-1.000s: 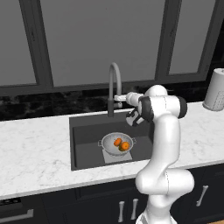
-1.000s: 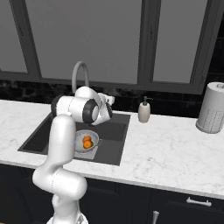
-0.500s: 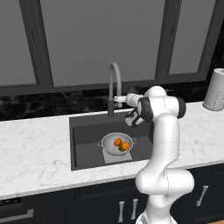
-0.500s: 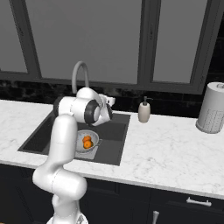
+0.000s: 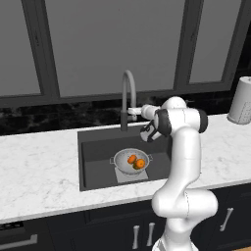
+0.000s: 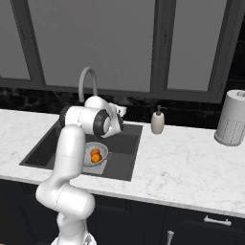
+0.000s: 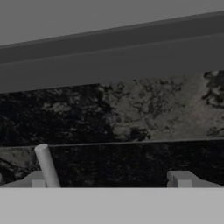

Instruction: Put the colander in the sink, put the tangerine, kiwi, orange in the colander, and turn on the sink faucet and pour water over the colander.

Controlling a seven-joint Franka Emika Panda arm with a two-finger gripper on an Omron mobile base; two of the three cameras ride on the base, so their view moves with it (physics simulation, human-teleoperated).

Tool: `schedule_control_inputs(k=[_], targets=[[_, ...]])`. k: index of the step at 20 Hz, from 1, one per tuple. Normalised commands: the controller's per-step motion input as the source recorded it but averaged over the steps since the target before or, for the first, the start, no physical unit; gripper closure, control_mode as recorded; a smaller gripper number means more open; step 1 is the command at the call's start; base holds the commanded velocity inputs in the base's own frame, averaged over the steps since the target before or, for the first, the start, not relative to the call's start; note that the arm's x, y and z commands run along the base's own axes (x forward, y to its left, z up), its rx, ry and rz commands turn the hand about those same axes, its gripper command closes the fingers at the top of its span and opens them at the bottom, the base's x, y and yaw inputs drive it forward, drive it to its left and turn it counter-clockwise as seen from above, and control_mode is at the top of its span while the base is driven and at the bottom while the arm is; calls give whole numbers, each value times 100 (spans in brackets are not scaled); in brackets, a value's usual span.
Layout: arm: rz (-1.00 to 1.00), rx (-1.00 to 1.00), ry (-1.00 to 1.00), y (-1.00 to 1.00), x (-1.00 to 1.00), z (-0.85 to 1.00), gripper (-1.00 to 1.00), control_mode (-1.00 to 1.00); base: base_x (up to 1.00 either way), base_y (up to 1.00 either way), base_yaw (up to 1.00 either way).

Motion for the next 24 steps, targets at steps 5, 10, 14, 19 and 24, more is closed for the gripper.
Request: schedule_control_inputs(k=[5, 10, 14, 19, 24], targets=[[0, 0, 0, -41, 0, 0, -100, -100, 0, 0, 0], [0, 1, 0, -75, 0, 0, -100, -100, 0, 0, 0], [0, 3, 0, -93, 0, 0, -100, -100, 0, 0, 0], [0, 4, 0, -90, 0, 0, -100, -100, 0, 0, 0], [0, 2, 0, -75, 0, 0, -100, -100, 0, 0, 0]])
